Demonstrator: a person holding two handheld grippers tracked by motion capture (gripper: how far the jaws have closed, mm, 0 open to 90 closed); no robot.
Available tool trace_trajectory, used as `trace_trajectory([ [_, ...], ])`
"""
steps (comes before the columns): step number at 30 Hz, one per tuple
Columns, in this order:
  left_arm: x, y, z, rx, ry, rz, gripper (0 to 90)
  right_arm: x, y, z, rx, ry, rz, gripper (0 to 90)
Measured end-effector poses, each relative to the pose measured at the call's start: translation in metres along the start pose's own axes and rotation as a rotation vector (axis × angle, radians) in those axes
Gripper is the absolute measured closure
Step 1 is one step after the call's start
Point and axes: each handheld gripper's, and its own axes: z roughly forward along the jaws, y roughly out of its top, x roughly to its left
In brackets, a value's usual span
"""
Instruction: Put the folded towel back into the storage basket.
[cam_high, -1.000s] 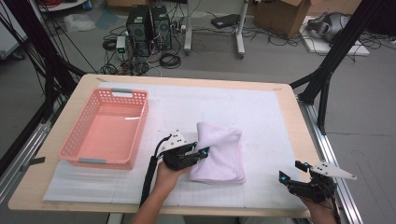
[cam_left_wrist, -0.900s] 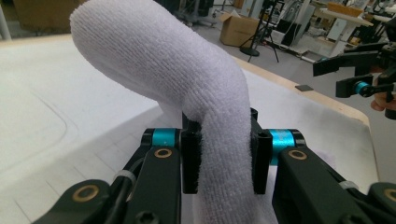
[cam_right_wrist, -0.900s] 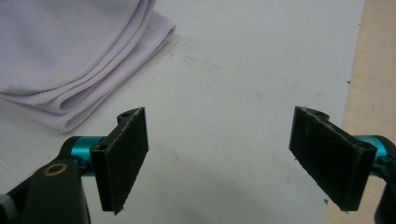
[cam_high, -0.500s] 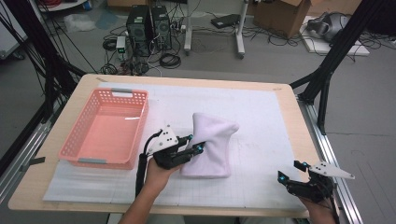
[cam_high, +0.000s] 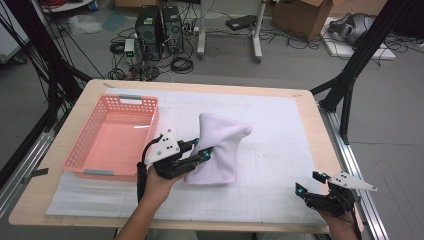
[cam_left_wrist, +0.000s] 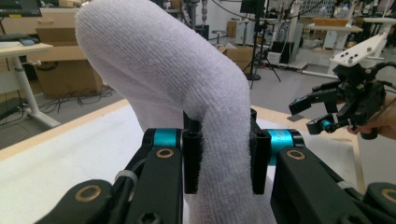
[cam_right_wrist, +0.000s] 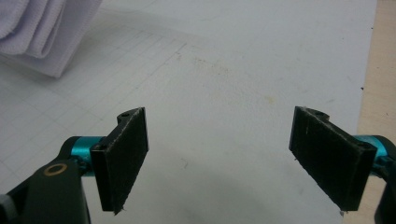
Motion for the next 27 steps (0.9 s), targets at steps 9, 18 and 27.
trace_trajectory([
  [9, 0.005, 0.011, -0.015, -0.038, 0.014, 0.0, 73.9, 0.0, 0.0, 0.0, 0.003, 0.001, 0.001, 18.5],
  [18, 0.018, 0.025, -0.034, -0.047, 0.036, 0.015, 74.0, 0.0, 0.001, 0.001, 0.001, 0.002, -0.002, 18.5],
  [27, 0.036, 0.036, -0.057, -0.059, 0.071, 0.023, 73.9, 0.001, 0.001, 0.001, 0.001, 0.004, -0.002, 18.5],
])
